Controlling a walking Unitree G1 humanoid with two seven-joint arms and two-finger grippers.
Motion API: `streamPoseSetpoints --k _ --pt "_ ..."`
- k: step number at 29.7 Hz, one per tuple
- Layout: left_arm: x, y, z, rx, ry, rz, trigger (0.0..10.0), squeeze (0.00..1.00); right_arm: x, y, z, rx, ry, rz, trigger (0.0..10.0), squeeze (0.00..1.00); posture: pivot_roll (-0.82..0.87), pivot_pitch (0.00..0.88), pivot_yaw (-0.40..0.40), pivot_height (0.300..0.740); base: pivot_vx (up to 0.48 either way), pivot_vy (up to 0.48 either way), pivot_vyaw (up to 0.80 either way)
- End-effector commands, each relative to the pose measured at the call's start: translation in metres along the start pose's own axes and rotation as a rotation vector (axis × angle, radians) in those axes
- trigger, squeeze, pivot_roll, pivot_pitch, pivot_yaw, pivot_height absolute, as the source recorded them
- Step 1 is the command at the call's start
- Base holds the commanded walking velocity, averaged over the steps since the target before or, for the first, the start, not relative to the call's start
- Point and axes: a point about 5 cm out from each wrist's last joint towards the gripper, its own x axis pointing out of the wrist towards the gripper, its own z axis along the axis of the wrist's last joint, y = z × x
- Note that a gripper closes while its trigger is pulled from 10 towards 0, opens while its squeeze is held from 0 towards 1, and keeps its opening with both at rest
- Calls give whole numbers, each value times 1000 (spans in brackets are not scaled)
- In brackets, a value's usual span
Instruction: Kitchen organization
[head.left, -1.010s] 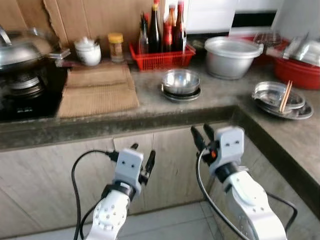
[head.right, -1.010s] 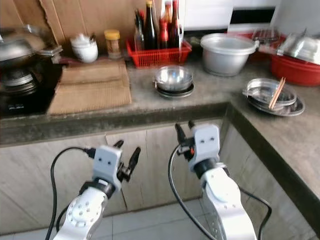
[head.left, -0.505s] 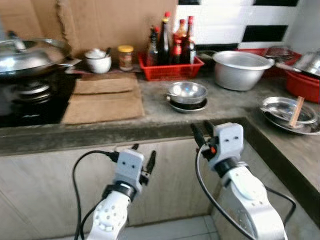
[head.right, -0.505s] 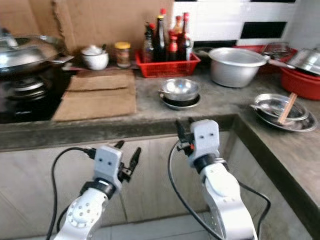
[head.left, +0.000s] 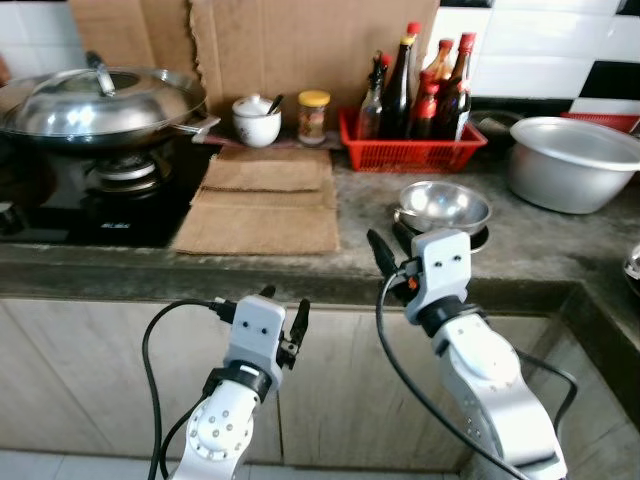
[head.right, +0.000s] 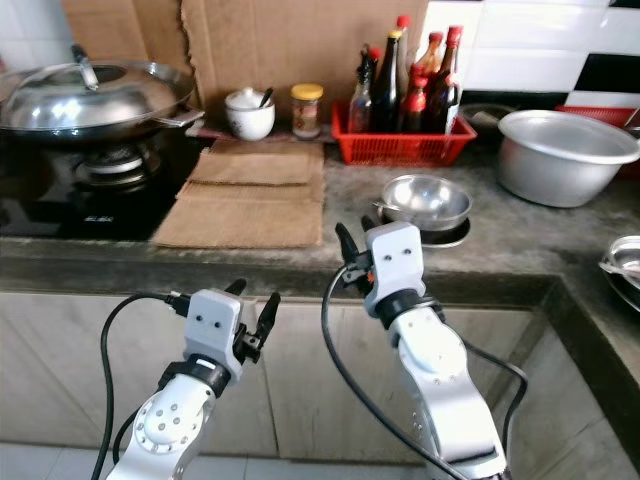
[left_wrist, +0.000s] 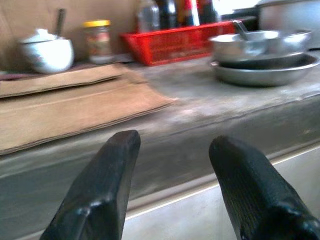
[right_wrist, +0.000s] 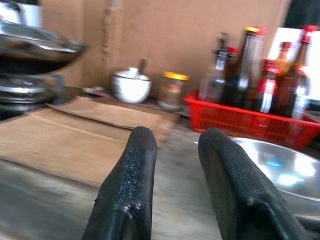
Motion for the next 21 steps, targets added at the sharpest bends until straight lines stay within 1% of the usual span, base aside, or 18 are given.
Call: streamPoseSetpoints --k 1,3,4,6,9,11,12,14,15,21 --pt "1 -3 3 -1 -9 -10 10000 0 4 -7 1 -20 -5 -6 10000 251 7 0 -52 740 244 0 0" --pt "0 -3 2 -2 -7 -7 10000 0 6 -7 2 -32 -10 3 10000 251 7 0 -52 740 244 0 0" --pt "1 -2 2 -2 -6 -4 10000 0 8 -6 3 -31 -18 12 10000 1000 8 0 -55 740 0 0 0" --pt "0 -2 2 -5 -6 0 10000 0 10 -6 6 -37 -30 22 10000 1000 7 0 -55 740 0 0 0" --pt "1 -2 1 -9 3 -1 10000 0 20 -4 11 -78 -59 40 10000 1000 9 0 -55 740 0 0 0" --pt "1 -3 1 -11 5 -2 10000 0 22 -4 12 -89 -64 43 10000 1000 9 0 -55 740 0 0 0" --pt "1 -4 2 -16 3 -9 10000 0 30 0 12 -136 -66 63 10000 1000 12 2 -58 740 0 0 0" --pt "1 -5 2 -18 0 -14 10000 0 34 1 11 -157 -63 74 10000 1000 12 2 -58 740 0 0 0" --pt "1 -5 3 -19 0 -14 10000 0 37 2 11 -174 -64 80 10000 0 13 6 -61 740 0 0 0" --pt "0 -6 3 -19 1 -14 10000 0 52 6 11 -260 -60 100 10000 0 15 15 -64 740 0 0 0"
